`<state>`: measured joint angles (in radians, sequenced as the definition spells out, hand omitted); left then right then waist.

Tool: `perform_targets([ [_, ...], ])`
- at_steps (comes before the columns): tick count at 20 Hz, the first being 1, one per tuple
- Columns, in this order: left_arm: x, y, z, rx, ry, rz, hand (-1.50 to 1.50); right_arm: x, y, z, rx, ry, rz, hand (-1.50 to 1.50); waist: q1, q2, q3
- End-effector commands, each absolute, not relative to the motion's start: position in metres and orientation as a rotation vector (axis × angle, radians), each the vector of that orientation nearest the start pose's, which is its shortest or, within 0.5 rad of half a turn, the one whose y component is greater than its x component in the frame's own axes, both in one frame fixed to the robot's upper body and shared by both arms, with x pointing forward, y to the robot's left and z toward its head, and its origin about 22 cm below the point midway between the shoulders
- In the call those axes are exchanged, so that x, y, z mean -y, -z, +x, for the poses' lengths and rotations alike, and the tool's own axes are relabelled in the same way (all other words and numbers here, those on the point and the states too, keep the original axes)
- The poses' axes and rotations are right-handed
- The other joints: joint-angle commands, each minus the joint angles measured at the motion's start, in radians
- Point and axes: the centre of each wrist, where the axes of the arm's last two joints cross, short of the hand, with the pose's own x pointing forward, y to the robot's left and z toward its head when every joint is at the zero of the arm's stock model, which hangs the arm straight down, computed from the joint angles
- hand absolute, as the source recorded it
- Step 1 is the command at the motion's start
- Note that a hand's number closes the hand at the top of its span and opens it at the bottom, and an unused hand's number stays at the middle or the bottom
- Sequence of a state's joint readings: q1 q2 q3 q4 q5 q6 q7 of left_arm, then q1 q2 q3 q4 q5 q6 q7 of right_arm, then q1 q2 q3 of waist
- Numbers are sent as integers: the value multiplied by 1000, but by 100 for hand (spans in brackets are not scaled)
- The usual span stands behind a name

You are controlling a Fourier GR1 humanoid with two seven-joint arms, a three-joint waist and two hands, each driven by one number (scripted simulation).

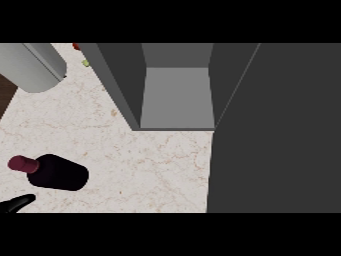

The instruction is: Pick up the wine, place it into the cabinet and close the cabinet

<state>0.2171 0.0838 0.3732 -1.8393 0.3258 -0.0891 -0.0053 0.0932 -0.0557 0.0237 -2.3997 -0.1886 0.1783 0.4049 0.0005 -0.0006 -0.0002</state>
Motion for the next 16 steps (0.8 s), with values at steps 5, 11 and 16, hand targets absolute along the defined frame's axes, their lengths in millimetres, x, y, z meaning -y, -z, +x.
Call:
perform_targets([
  [5, -360, 15, 151, 1683, -359, 194, -150, 234, -164, 149, 1900, -206, 223, -150, -1, 0, 0],
  [11, -358, 33, 138, 1648, -348, 174, -150, 224, -168, 151, 1901, -219, 215, -150, 1, 0, 0],
  [16, -362, 54, 163, 1654, -345, 180, -150, 232, -171, 159, 1900, -218, 216, -150, -1, 0, 0],
])
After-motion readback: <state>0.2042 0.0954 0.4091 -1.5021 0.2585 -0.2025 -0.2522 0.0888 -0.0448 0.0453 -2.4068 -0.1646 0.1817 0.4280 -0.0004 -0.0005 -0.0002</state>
